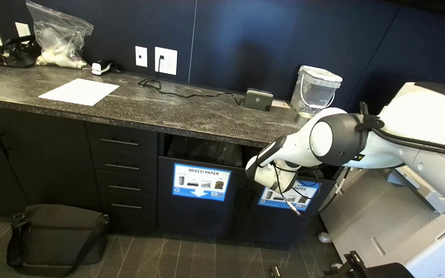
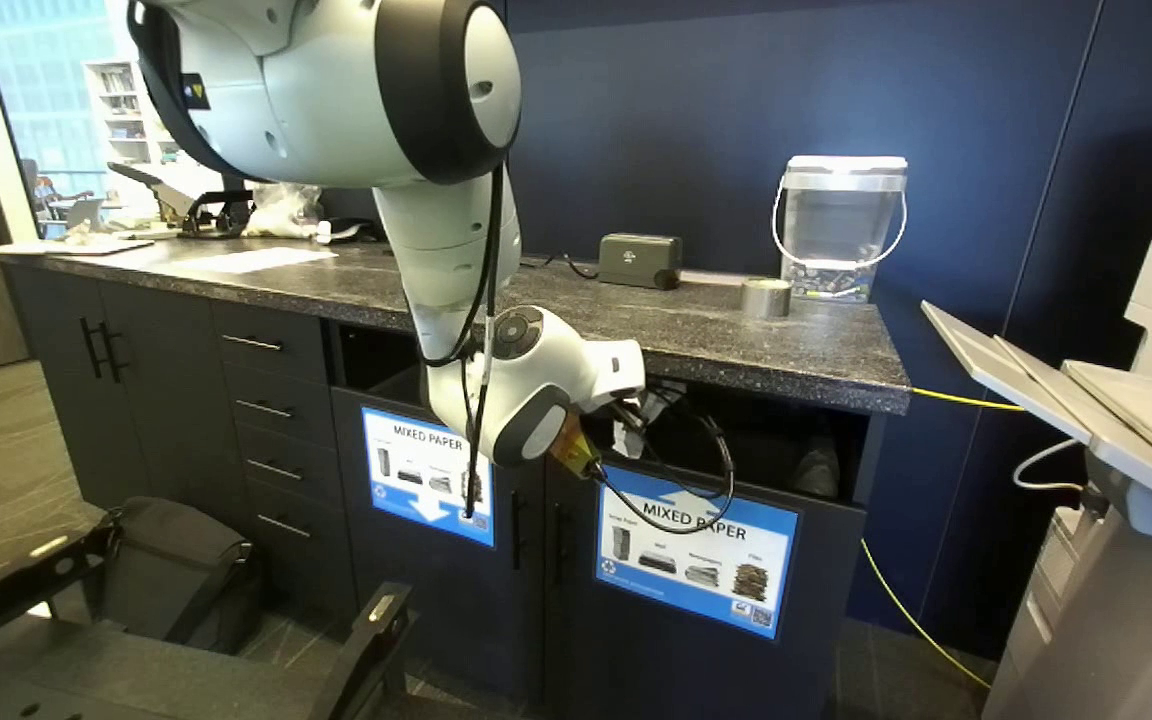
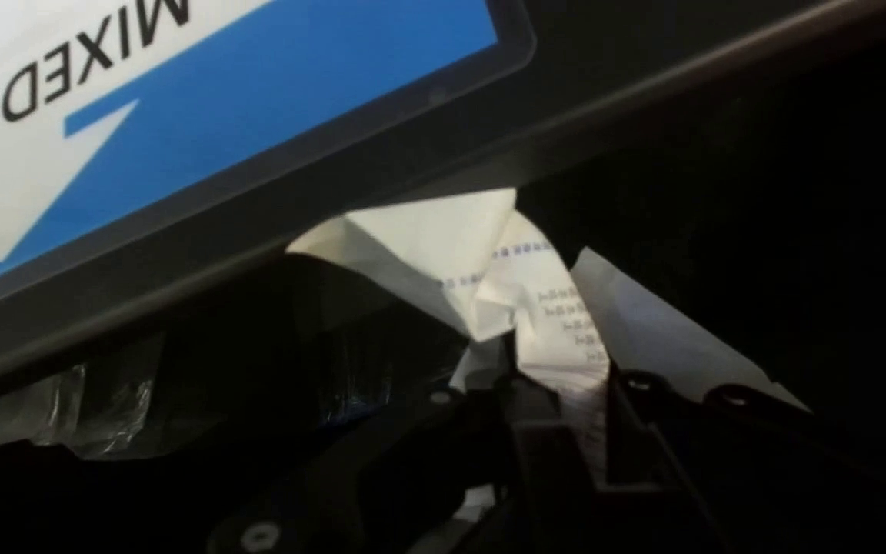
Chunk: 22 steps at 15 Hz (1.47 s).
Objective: Throw the paper on the table in the bin on the right
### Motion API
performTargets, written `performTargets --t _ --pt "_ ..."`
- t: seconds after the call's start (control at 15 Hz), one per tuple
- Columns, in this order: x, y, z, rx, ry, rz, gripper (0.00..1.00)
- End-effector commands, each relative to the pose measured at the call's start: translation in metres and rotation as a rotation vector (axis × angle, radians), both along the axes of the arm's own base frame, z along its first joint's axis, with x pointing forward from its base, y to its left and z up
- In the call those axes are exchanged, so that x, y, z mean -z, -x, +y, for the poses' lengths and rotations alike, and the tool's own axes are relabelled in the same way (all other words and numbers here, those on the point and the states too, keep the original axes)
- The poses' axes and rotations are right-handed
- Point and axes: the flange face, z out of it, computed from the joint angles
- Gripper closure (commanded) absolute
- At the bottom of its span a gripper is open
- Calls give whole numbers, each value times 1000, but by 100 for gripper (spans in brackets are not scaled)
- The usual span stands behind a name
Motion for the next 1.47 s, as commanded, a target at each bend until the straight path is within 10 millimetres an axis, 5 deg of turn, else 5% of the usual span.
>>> performTargets --t 0.0,0.6,0.67,0.8,1.27,1.4 --pt "5 -2 -4 -32 11 36 84" --pt "7 -2 -9 -38 3 67 85" --pt "9 -3 -9 -37 -4 77 59" --pt "9 -3 -8 -41 -5 82 54" --pt "10 -5 -7 -52 -7 93 2" --pt "14 -5 -6 -80 15 134 0"
